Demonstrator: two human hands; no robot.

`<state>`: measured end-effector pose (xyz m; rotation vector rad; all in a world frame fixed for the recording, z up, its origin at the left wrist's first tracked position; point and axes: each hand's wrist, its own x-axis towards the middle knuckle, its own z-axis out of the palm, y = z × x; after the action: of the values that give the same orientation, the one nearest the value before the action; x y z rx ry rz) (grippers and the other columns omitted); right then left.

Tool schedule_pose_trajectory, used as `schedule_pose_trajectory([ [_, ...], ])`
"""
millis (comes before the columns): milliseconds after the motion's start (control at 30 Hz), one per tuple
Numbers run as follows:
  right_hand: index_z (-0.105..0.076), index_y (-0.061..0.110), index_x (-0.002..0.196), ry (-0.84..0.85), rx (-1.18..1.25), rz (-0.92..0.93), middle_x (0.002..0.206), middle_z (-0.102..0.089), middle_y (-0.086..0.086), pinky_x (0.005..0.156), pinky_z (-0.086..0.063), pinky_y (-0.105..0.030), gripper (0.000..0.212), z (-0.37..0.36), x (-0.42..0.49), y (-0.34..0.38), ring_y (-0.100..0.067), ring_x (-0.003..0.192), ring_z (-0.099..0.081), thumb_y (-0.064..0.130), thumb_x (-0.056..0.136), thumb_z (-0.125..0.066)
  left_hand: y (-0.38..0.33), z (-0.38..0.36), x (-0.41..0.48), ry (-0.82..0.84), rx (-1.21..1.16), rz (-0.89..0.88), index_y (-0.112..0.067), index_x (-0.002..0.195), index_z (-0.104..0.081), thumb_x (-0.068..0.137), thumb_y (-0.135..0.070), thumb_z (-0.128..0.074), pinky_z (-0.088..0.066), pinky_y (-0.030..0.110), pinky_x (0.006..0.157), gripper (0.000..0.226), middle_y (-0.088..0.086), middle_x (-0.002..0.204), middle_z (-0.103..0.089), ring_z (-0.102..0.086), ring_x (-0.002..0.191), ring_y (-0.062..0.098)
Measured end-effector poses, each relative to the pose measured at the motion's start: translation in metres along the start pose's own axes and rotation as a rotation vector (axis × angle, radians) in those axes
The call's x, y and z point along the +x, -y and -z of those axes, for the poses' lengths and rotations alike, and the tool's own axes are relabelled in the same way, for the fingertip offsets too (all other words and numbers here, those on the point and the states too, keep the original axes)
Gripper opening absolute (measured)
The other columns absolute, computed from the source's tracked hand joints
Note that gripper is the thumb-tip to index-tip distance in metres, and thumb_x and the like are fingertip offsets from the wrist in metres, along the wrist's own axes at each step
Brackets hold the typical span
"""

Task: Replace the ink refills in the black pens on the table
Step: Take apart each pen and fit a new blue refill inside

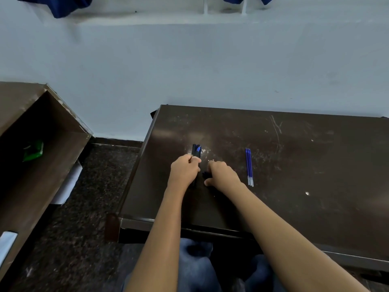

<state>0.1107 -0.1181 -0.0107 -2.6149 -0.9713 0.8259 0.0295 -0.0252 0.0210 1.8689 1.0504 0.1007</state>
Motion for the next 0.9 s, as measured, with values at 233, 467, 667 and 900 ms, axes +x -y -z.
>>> schedule_pose_trajectory([
  [233,-0.066,0.01,0.102,-0.111,0.339,-0.059,0.107,-0.066,-0.011,0.089,-0.053,-0.039,0.017,0.02,0.005,0.001,-0.026,0.099,-0.064,0.015,0.087,-0.062,-0.01,-0.003,0.004,0.038,0.222,-0.106,-0.013,0.107,-0.066,0.094,-0.024,-0.043,-0.042,0.026,0.071,0.028,0.009,0.103,-0.068,-0.062,0.09,0.018],
  [467,-0.064,0.004,0.089,0.015,1.377,-0.233,0.068,-0.062,-0.002,0.057,-0.049,-0.017,0.024,0.054,-0.008,0.015,-0.007,0.059,-0.055,0.027,0.093,-0.059,-0.014,0.001,-0.001,-0.027,0.24,-0.207,-0.018,0.103,-0.064,0.094,-0.028,-0.05,-0.035,0.016,0.055,0.02,0.005,0.091,-0.069,-0.062,0.079,0.012],
  [667,-0.064,0.001,0.09,-0.075,1.419,-0.25,0.044,-0.061,0.002,0.039,-0.043,-0.013,0.021,0.047,-0.012,0.017,-0.002,0.035,-0.05,0.019,0.083,-0.072,-0.021,-0.005,-0.008,0.054,0.29,-0.22,-0.01,0.092,-0.061,0.098,-0.026,-0.041,-0.039,0.022,0.057,0.026,0.01,0.096,-0.066,-0.058,0.071,0.015],
  [900,-0.067,0.008,0.084,-0.114,1.56,-0.26,0.052,-0.067,0.004,0.044,-0.042,-0.013,0.007,0.05,-0.012,0.013,-0.001,0.043,-0.059,0.012,0.081,-0.073,-0.032,-0.005,-0.017,-0.009,0.266,-0.267,-0.017,0.076,-0.055,0.098,-0.026,-0.037,-0.035,0.022,0.05,0.03,0.0,0.073,-0.056,-0.048,0.054,0.009],
])
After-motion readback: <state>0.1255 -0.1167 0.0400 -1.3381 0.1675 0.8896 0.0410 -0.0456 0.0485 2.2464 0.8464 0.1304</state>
